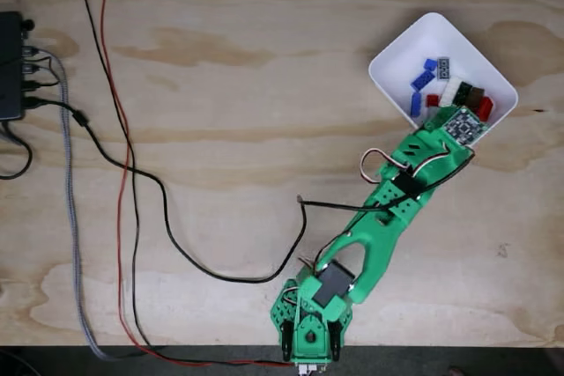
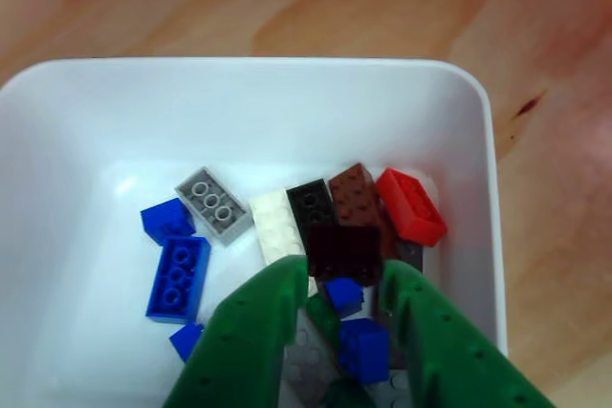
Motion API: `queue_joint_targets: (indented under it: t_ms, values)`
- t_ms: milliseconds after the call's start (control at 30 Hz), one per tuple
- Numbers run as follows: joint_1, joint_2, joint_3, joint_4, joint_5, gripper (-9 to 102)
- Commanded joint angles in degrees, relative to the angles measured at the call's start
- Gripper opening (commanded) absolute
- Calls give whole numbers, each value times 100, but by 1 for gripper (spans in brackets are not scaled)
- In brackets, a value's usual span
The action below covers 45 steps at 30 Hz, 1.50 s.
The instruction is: Put all lego bricks in the bin.
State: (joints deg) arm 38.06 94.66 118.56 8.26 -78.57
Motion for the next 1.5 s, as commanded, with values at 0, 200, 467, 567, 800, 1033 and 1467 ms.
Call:
queue_joint_targets:
  t_ms: [0, 200, 467, 567, 800, 1033, 1467]
  values:
    - [132, 26, -888, 501, 615, 18]
    - [-149, 1521, -677, 1652, 1863, 33]
    - [-1494, 5027, 527, 5423, 1345, 6]
    - [-1696, 6205, 2663, 4992, 35, 2]
    - [-1925, 8807, 6170, 3691, -1397, 0]
    - [-2751, 9844, 6179, 5010, -1477, 1]
    - [-3656, 9861, 6179, 6776, -457, 3]
